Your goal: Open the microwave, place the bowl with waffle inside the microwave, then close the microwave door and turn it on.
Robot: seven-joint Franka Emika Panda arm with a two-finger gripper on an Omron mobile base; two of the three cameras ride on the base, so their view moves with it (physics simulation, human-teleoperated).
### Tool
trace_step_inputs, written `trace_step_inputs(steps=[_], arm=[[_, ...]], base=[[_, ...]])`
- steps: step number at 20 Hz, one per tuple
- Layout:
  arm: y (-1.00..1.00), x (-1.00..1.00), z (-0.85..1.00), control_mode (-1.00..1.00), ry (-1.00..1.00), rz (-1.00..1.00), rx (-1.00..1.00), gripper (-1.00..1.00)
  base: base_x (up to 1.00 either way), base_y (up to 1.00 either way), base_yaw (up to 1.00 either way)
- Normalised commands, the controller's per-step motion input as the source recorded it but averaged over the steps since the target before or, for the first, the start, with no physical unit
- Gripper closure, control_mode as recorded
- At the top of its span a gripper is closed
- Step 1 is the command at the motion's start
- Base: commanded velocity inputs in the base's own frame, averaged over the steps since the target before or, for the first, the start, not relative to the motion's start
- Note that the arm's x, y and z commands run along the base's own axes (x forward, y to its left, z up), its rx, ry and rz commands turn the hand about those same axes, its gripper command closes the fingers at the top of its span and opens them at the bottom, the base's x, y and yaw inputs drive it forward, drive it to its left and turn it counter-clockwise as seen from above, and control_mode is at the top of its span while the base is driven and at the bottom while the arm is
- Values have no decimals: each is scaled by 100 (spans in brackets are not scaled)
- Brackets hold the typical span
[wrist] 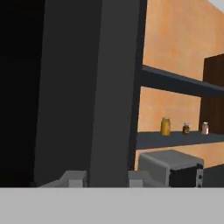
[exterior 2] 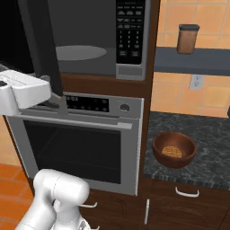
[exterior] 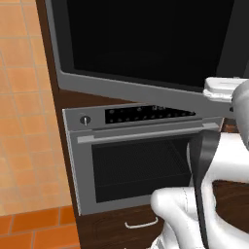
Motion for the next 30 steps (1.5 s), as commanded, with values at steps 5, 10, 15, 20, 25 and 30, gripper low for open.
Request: trace_step_inputs(steps=[5, 10, 15, 20, 25, 30], arm=[[45, -100, -29, -100, 0, 21, -13, 100], [56, -39, -2, -100, 15, 13, -3, 100], [62, -15, 0, -100, 14, 1, 1, 100], [30, -16, -1, -100, -4, -15, 10, 100], [20, -30, 0, -100, -16, -18, 0, -100], [-2, -2, 0, -100, -13, 0, 2, -100]], base=[[0, 0, 0], [0, 0, 0], [0, 0, 0], [0, 0, 0], [0, 0, 0], [0, 0, 0]])
